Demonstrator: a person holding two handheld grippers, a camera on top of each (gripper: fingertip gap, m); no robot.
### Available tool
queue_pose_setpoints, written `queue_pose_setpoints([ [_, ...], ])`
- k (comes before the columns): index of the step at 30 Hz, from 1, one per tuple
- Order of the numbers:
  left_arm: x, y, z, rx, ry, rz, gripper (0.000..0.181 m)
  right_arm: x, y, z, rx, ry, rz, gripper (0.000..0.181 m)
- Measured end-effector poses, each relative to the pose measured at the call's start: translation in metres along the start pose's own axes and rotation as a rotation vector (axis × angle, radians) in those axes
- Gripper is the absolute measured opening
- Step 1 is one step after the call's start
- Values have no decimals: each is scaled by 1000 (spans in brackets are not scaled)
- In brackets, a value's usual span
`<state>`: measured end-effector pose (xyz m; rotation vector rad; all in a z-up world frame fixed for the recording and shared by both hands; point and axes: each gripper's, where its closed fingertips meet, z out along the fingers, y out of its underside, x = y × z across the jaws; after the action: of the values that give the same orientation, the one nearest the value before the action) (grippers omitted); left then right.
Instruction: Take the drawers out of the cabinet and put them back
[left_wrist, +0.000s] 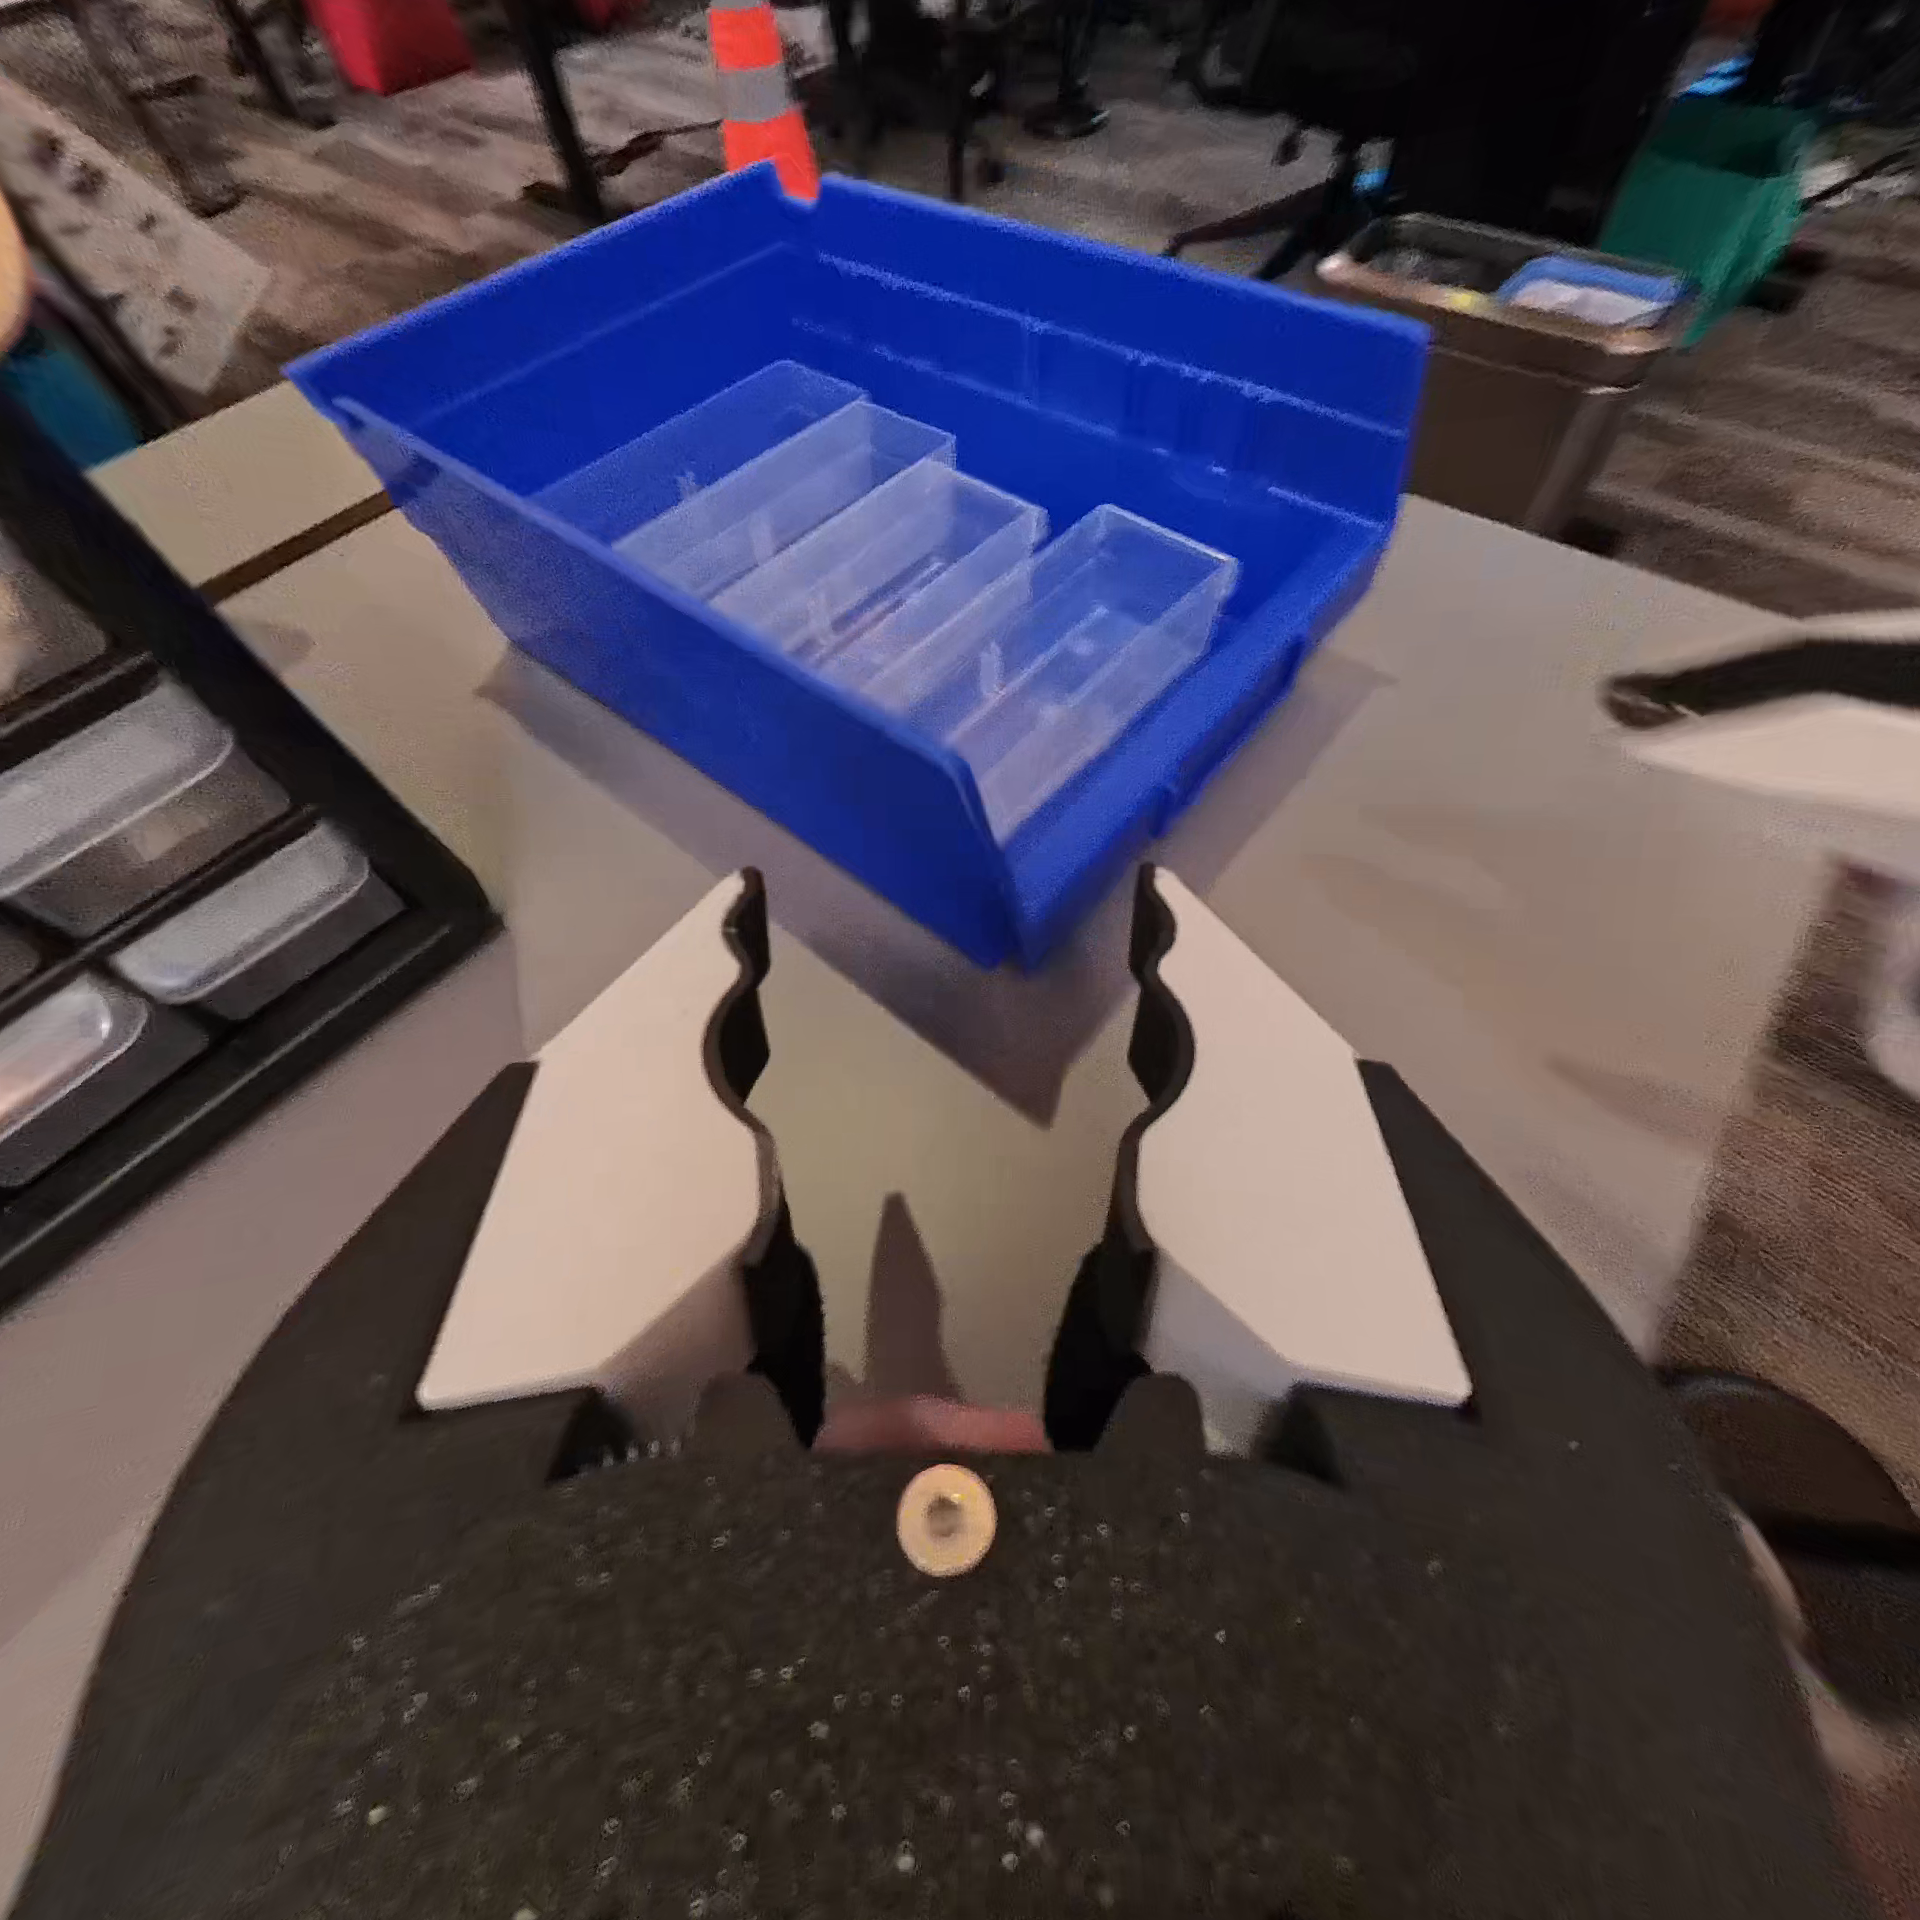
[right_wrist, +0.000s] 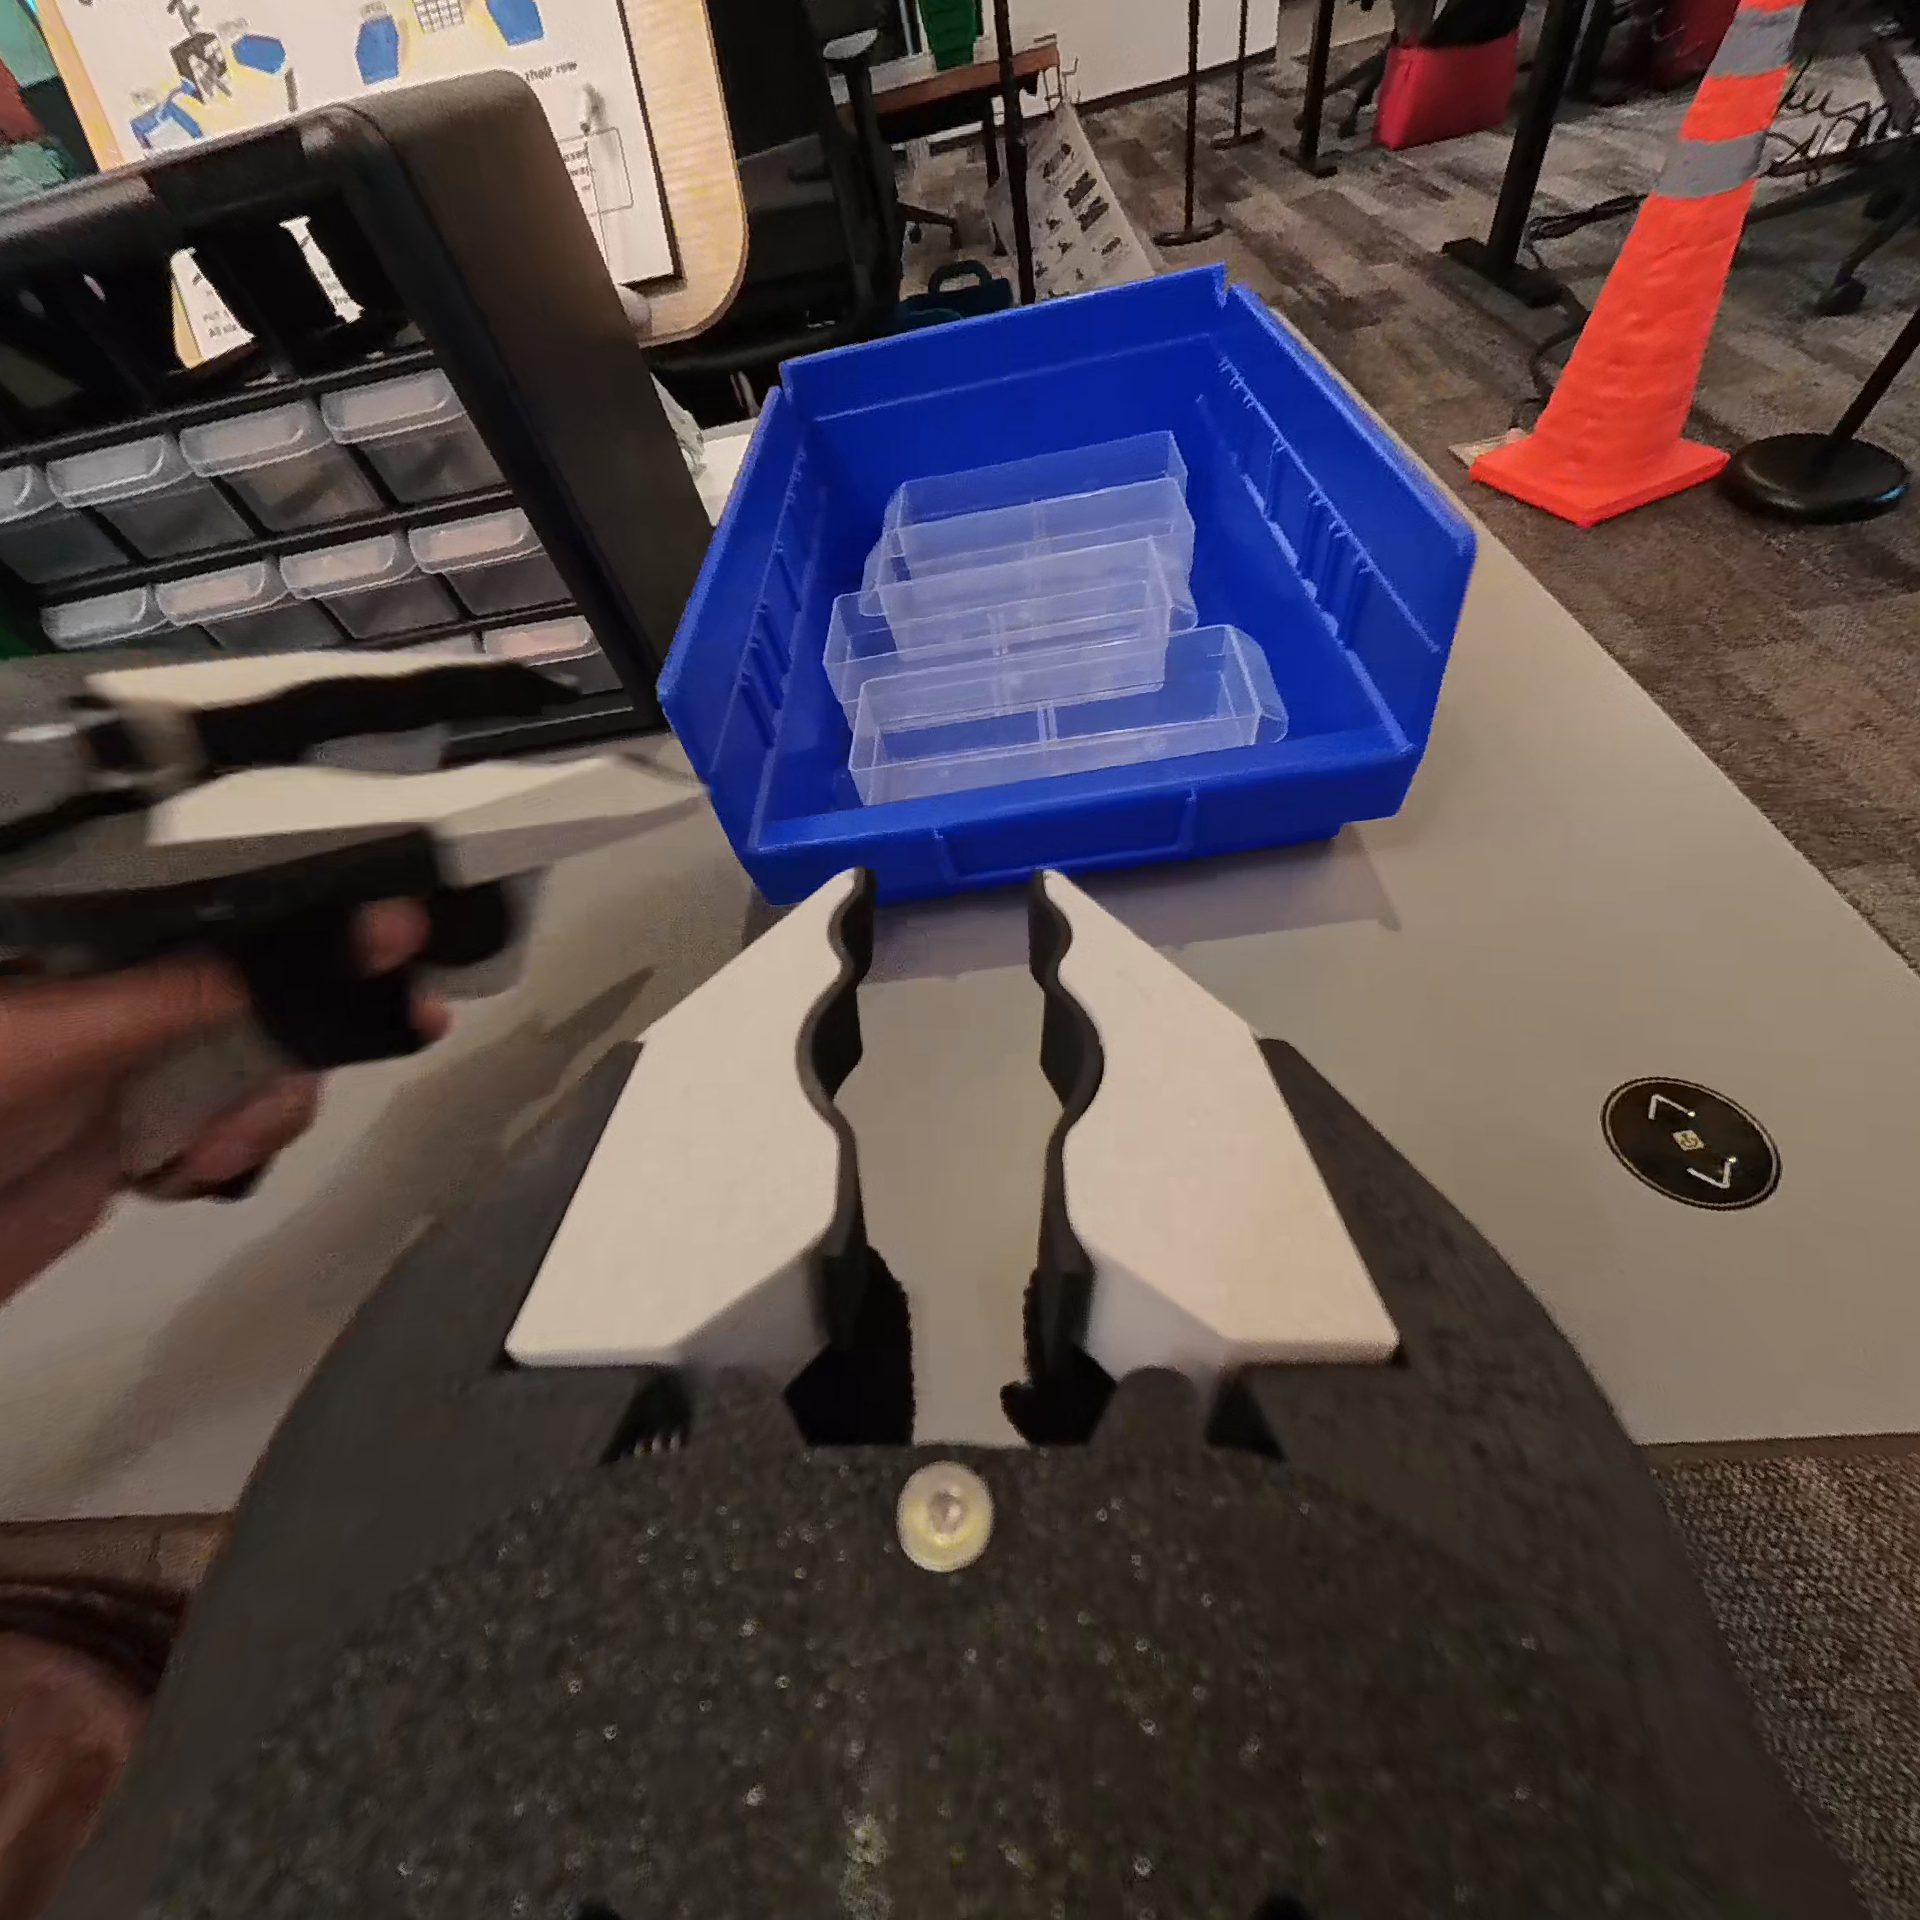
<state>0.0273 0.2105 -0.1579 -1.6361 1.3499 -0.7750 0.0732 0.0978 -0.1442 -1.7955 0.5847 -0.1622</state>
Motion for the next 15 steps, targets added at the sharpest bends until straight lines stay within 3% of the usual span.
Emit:
queue_pose_setpoints([
  [4,-21,-6,51,-35,-237,41,76,3,3,-2,-7,-6,14,29],
  [6,-30,-2,63,-69,-290,10,66,5,3,-4,-5,-4,19,29],
  [9,-35,-1,64,-51,-283,-58,27,9,2,-6,0,-7,40,28],
  [15,-49,12,45,-18,-251,44,13,17,-26,-21,118,7,54,25],
])
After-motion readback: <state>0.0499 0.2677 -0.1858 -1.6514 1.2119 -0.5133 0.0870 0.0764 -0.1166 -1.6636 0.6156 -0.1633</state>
